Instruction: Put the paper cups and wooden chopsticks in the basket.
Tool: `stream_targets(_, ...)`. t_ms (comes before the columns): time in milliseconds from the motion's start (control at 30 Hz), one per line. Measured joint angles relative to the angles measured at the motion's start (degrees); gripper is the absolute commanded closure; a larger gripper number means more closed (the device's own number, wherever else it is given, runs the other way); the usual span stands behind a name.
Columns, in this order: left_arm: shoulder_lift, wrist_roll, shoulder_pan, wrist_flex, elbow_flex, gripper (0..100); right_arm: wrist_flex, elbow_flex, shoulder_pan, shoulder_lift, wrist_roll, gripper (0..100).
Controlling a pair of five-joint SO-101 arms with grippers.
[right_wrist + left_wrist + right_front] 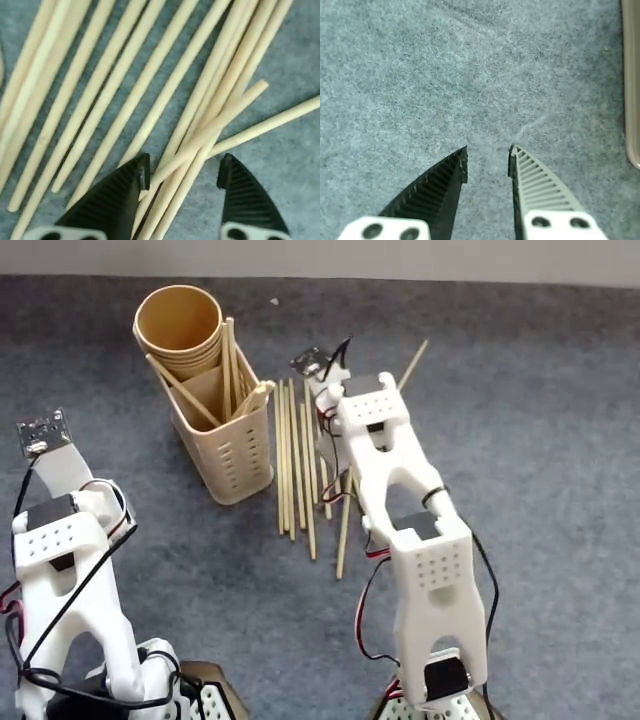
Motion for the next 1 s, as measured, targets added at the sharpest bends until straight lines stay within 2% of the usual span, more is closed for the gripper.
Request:
stream_targets(33,0.00,0.00,0.00,0.00,0.00,83,0.00,-0.09,0.18,0.44,0.00,99.8)
stream_targets(100,0.00,0.00,0.00,0.00,0.00,83,-0.26,-0.62,0.53,0.70,0.09,97.7)
stream_targets(367,0.00,0.00,0.00,0.00,0.00,83,-0.35,-0.62,0.62,0.44,0.09,99.3)
stream_targets(567,0.00,0.00,0.79,0.00,0.00,83,0.00,-0.53,0.70,-6.07,0.18,99.3)
stream_targets(867,0.00,0.00,0.79,0.00,0.00,83,-3.96,-0.53,2.02,-18.90,-8.79,99.3)
stream_targets(1000,0.00,0.00,0.79,0.00,0.00,83,-4.40,-0.53,2.02,-20.92,-10.11,99.3)
